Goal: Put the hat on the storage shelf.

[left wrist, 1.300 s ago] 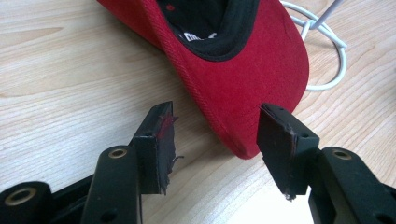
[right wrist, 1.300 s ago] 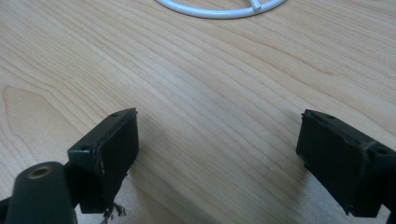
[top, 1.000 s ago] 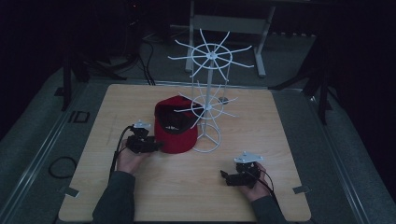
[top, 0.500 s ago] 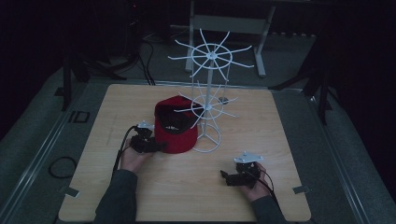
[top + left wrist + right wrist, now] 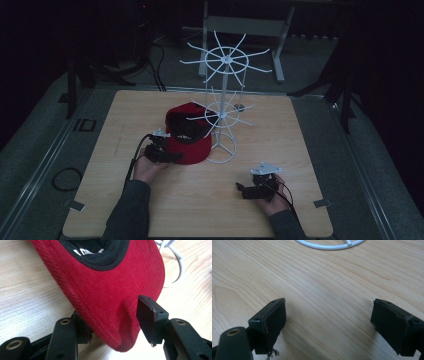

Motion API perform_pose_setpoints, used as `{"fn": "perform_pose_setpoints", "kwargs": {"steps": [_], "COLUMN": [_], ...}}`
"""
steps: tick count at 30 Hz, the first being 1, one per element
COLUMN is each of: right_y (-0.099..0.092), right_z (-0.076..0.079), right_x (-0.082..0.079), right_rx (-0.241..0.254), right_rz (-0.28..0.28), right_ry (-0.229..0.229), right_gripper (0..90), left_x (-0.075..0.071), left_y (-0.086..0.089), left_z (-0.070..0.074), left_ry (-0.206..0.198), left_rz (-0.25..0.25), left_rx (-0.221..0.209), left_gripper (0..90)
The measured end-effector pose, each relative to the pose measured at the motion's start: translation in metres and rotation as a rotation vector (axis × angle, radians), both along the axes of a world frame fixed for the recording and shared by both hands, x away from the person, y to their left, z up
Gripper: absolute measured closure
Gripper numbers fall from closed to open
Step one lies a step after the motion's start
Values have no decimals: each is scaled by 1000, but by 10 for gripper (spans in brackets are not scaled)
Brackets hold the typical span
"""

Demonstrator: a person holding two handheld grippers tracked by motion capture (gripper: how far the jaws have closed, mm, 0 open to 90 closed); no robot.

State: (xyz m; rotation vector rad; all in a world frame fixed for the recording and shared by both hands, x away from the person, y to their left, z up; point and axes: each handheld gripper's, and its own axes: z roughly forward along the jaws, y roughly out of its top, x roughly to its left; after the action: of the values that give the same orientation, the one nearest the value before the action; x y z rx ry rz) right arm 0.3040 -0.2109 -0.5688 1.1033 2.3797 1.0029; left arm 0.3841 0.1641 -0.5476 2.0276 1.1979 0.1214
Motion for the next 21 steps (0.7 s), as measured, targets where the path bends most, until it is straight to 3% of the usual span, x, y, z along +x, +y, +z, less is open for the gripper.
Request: {"fn": "perform_pose_setpoints", "kwargs": {"steps": [14,15,21], "right_y": [0,0,0], "right_z": [0,0,0], "right_x": [0,0,0], "right_rx": [0,0,0], "right_rz": [0,0,-1], "right_ry": [0,0,1], "right_gripper": [128,128,128], "left_x": [6,7,10], "left_y": [-2,-2,-3], "left_z": [-5,-6,-9], "left_ry": [12,23,59], "left_rz": [-22,-32,-62], "left_rx": [-9,-29,-40], "left_gripper": [526,526,562]}}
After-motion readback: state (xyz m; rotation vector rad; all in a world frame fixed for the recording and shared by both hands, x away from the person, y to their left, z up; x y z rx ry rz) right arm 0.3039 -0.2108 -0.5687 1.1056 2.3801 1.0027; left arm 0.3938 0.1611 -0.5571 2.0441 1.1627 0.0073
